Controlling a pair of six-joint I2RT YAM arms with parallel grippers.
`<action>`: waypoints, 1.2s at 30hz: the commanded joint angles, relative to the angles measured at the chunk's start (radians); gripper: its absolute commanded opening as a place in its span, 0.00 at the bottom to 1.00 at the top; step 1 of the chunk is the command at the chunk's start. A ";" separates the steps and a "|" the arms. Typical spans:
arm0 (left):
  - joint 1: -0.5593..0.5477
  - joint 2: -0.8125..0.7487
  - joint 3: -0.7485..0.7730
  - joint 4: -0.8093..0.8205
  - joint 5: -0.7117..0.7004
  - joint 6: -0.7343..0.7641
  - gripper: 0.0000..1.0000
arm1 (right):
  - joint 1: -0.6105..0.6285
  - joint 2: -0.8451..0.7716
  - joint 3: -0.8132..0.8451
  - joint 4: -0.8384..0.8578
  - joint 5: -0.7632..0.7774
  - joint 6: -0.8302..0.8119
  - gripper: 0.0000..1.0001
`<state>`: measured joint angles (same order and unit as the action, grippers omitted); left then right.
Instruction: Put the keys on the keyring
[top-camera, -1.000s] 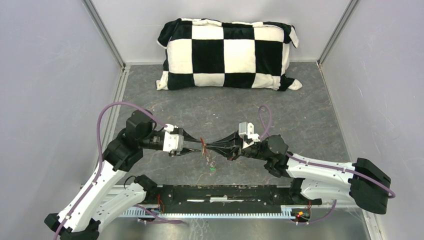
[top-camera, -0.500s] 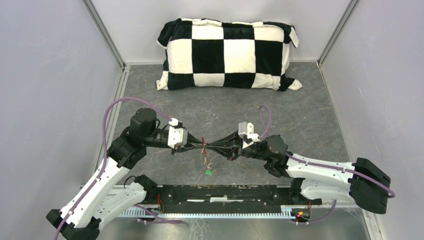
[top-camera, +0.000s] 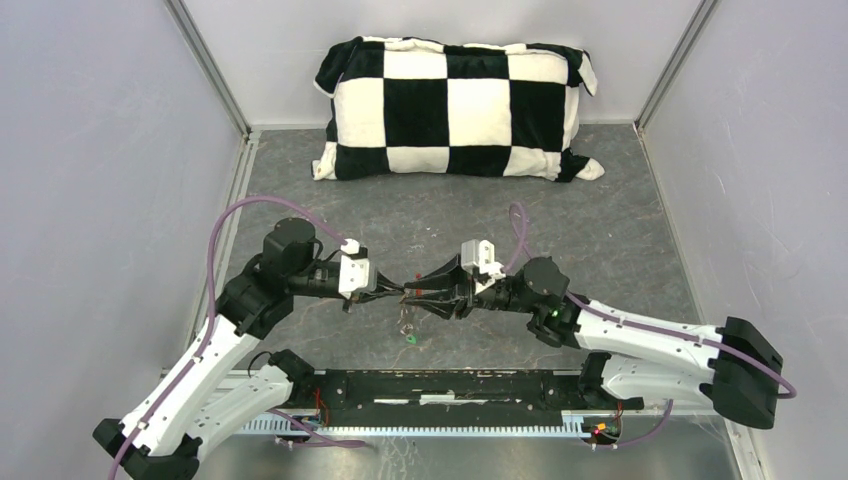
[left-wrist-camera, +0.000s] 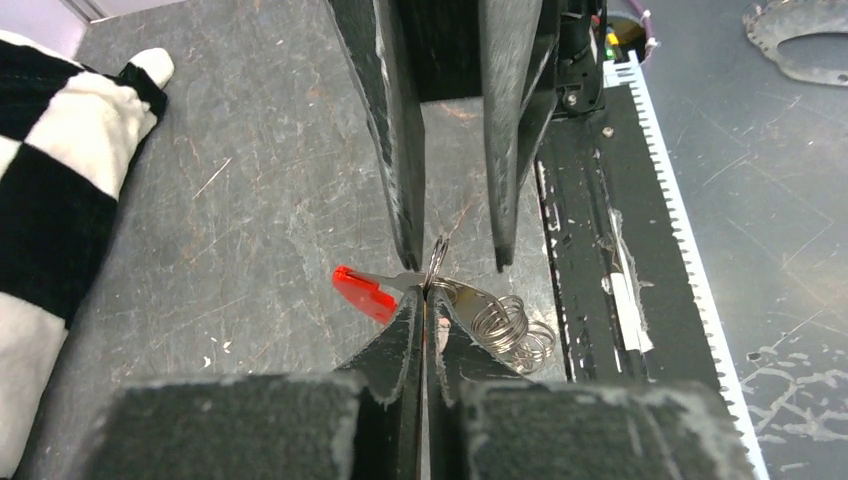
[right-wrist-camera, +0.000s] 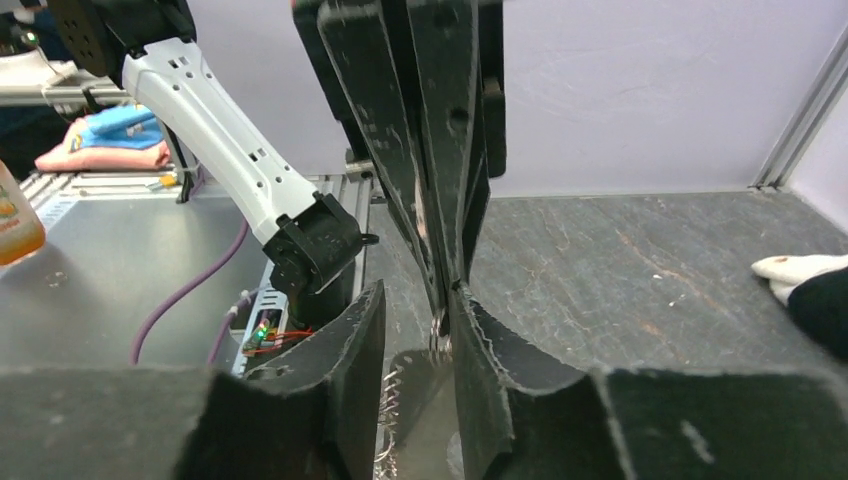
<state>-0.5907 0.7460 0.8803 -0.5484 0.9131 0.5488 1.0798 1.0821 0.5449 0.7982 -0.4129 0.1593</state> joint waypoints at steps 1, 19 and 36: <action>0.000 0.004 0.028 -0.046 -0.030 0.109 0.02 | -0.004 -0.061 0.165 -0.367 -0.084 -0.173 0.39; -0.001 0.049 0.091 -0.120 -0.049 0.212 0.02 | -0.023 0.202 0.758 -1.289 -0.079 -0.438 0.44; -0.001 0.038 0.092 -0.122 -0.026 0.227 0.02 | -0.023 0.242 0.789 -1.251 0.001 -0.384 0.27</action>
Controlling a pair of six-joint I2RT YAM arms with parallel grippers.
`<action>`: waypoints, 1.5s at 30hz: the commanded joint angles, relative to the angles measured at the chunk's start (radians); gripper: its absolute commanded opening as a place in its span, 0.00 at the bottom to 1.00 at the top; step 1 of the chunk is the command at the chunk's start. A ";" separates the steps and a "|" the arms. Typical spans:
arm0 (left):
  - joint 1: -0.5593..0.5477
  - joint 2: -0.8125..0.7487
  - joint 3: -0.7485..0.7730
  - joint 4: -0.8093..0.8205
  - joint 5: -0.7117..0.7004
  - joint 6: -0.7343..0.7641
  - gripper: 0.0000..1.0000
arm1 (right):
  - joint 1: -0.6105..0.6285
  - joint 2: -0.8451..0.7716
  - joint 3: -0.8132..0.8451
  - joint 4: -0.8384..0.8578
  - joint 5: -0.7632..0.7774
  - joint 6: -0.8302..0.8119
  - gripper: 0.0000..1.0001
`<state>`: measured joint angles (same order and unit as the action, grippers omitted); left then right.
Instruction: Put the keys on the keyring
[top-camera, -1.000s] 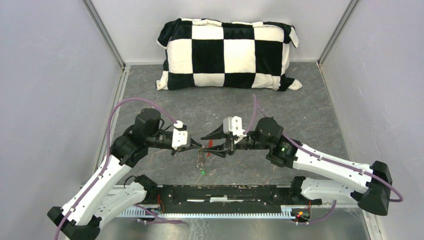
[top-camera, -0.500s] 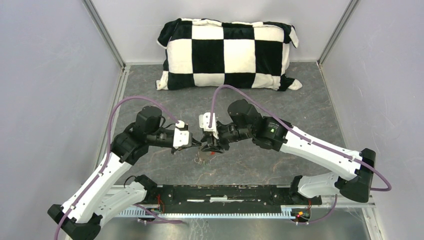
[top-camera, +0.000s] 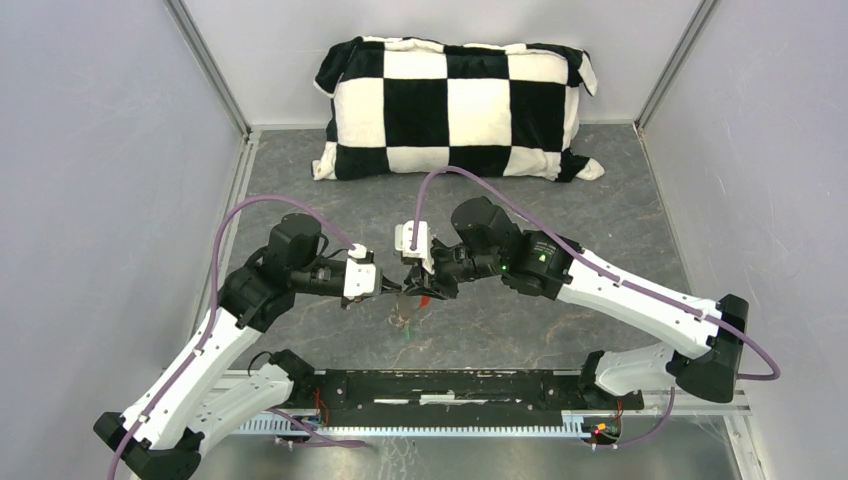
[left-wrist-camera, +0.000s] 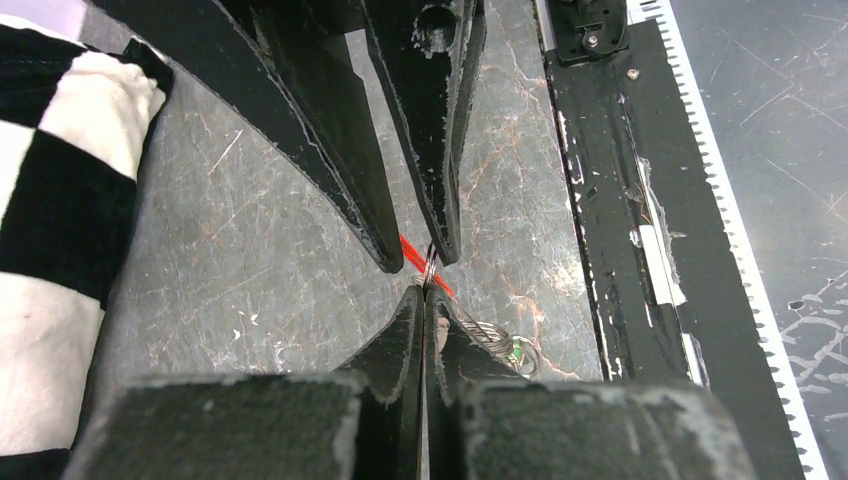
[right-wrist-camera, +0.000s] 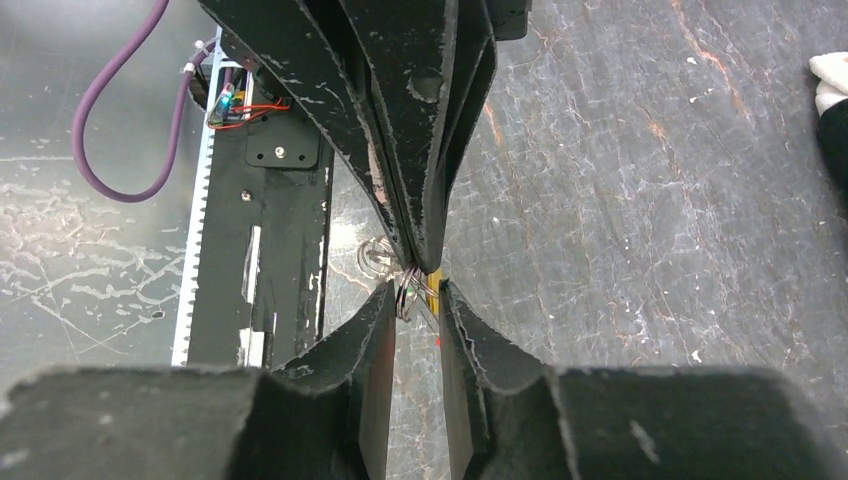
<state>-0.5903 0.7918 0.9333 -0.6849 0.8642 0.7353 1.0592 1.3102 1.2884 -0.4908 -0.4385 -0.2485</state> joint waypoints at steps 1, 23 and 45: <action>0.000 -0.007 0.040 0.016 0.024 0.041 0.02 | -0.002 0.018 0.044 0.040 0.029 0.027 0.26; 0.000 -0.055 0.014 0.042 0.017 -0.033 0.52 | -0.047 -0.259 -0.389 0.728 0.011 0.262 0.00; 0.000 -0.083 -0.150 0.456 0.136 -0.356 0.46 | -0.032 -0.210 -0.678 1.329 0.151 0.499 0.00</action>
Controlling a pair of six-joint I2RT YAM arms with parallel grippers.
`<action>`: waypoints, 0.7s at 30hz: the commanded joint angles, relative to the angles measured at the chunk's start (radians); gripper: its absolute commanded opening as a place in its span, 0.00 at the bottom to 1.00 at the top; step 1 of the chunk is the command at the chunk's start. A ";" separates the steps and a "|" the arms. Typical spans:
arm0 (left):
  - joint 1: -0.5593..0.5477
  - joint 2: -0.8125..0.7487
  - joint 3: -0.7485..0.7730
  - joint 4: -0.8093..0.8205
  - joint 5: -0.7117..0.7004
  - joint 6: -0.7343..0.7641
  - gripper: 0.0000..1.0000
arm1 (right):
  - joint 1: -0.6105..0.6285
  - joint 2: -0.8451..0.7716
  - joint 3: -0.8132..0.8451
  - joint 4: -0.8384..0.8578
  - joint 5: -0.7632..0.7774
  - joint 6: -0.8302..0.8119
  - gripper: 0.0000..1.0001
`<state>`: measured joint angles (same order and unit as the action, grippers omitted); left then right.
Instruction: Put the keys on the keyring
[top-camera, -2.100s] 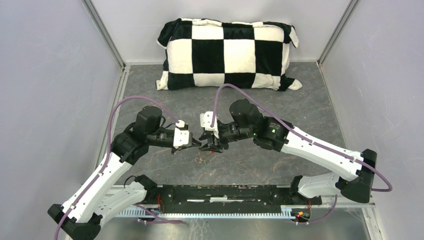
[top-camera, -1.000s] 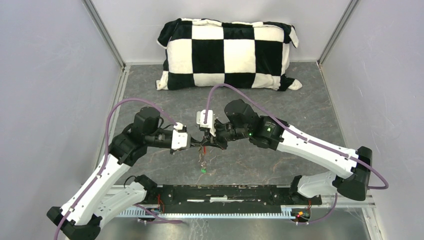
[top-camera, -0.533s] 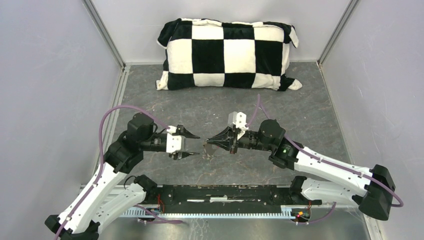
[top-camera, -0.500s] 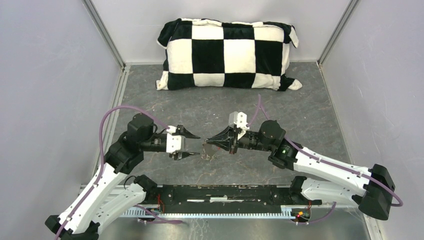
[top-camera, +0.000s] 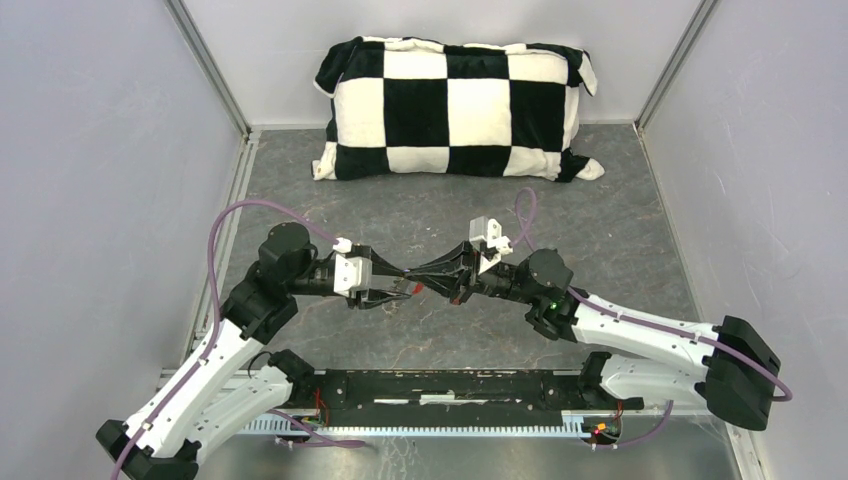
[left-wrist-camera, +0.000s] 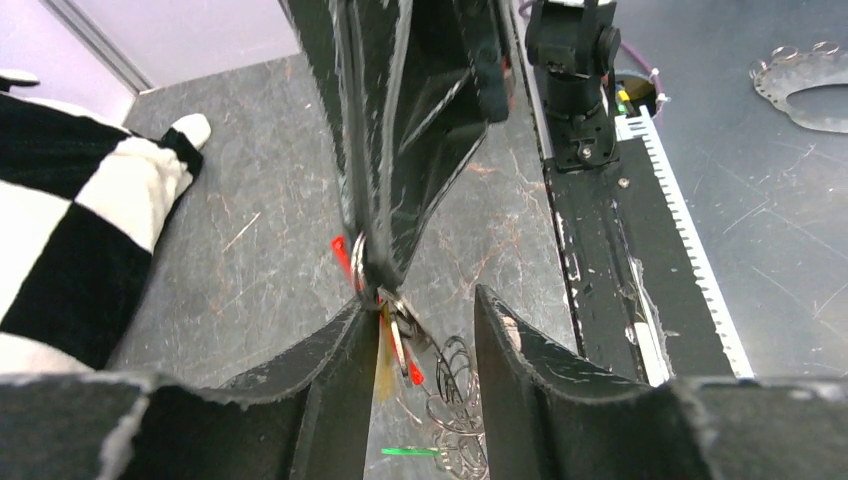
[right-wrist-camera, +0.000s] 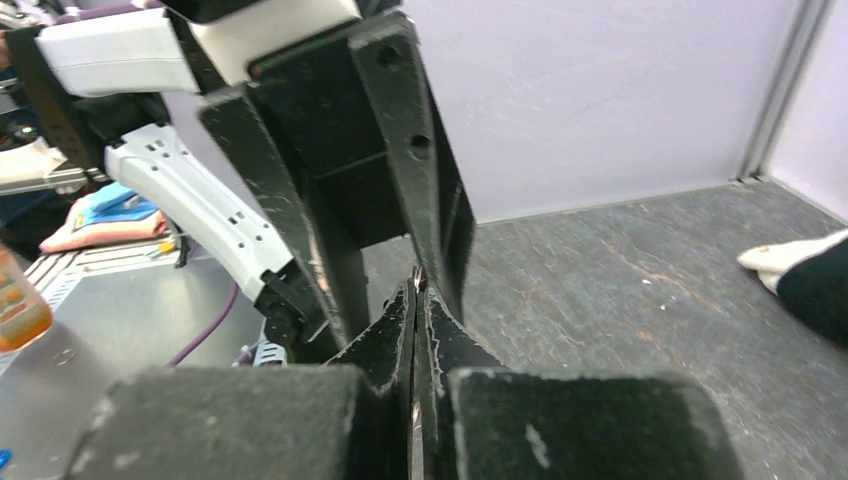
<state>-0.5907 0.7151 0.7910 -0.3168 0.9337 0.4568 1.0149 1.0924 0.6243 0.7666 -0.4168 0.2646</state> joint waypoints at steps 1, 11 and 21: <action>0.000 -0.005 -0.009 0.087 0.068 -0.080 0.46 | 0.017 0.006 -0.024 0.066 0.186 -0.023 0.00; 0.000 -0.011 -0.034 0.073 -0.030 -0.119 0.46 | 0.074 0.025 -0.142 0.318 0.499 -0.093 0.00; 0.000 -0.005 -0.037 0.198 0.104 -0.342 0.50 | 0.073 0.114 -0.204 0.641 0.469 0.045 0.00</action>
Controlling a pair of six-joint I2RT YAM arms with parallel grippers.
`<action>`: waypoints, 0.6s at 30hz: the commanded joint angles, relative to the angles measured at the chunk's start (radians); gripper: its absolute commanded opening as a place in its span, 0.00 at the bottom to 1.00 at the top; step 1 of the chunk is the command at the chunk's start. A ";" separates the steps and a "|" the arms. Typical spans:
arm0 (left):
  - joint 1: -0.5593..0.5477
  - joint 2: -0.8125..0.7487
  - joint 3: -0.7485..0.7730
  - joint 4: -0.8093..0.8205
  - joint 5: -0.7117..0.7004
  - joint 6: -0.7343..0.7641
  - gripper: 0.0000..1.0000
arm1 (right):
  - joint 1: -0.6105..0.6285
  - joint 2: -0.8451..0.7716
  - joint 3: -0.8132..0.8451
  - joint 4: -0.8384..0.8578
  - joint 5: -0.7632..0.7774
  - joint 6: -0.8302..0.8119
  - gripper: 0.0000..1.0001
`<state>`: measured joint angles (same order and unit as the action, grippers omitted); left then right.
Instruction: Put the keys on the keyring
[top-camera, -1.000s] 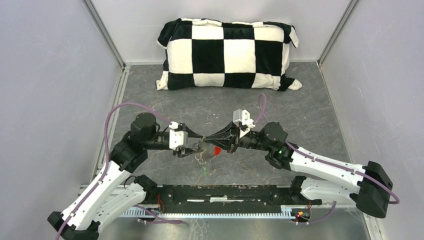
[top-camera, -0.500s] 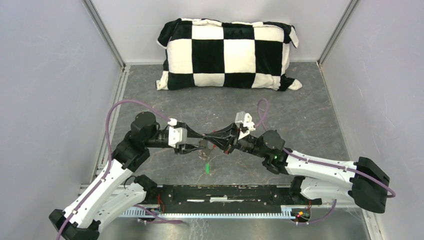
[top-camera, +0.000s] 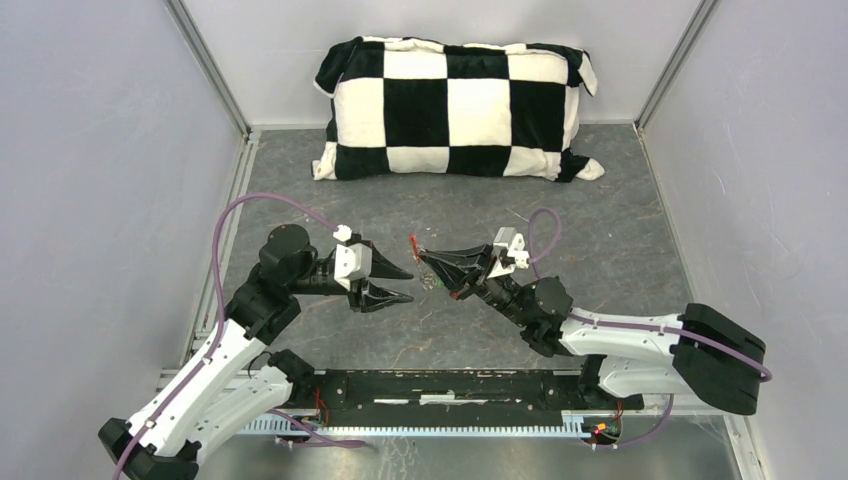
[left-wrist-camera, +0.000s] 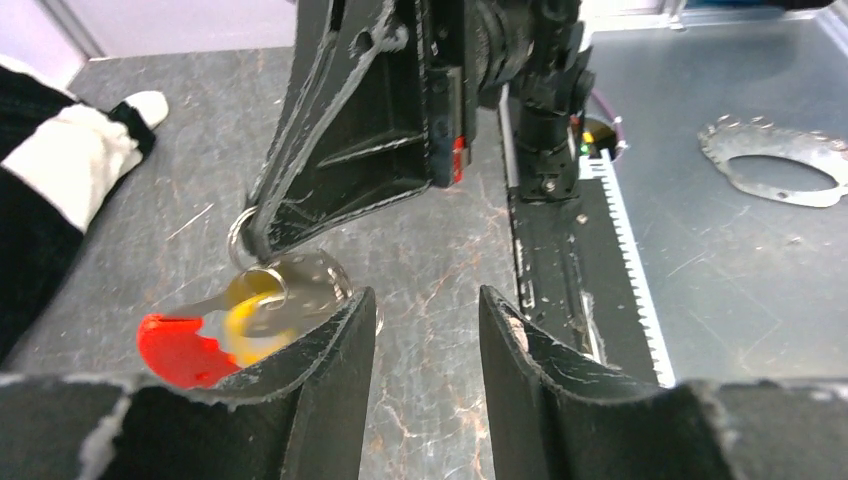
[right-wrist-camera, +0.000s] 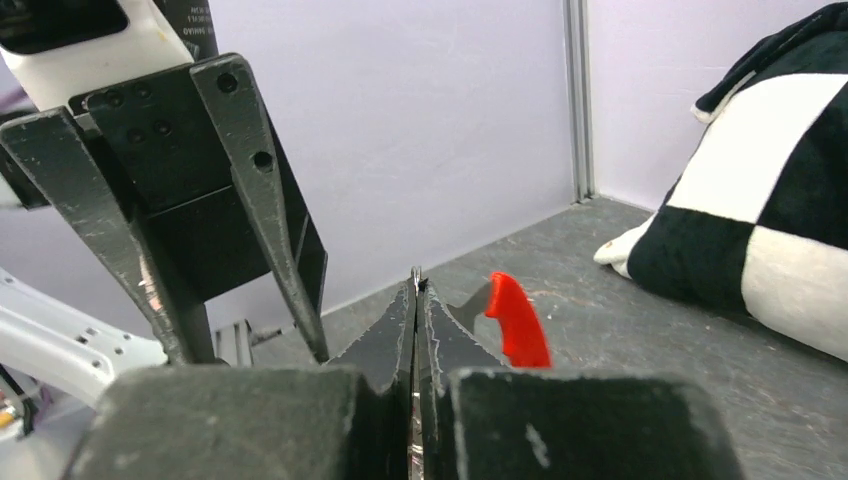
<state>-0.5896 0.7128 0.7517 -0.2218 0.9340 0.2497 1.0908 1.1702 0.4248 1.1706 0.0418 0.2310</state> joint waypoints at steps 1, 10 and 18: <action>-0.001 0.002 0.002 0.106 0.115 -0.132 0.49 | -0.002 0.053 -0.003 0.269 -0.007 0.098 0.00; -0.002 -0.019 0.077 -0.208 -0.055 0.277 0.41 | -0.047 0.043 -0.041 0.364 -0.190 0.213 0.00; -0.001 -0.119 0.024 -0.206 -0.183 0.400 0.47 | -0.098 0.074 -0.049 0.467 -0.380 0.360 0.00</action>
<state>-0.5907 0.6300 0.7895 -0.4332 0.7906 0.5507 1.0016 1.2369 0.3695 1.4574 -0.2157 0.5026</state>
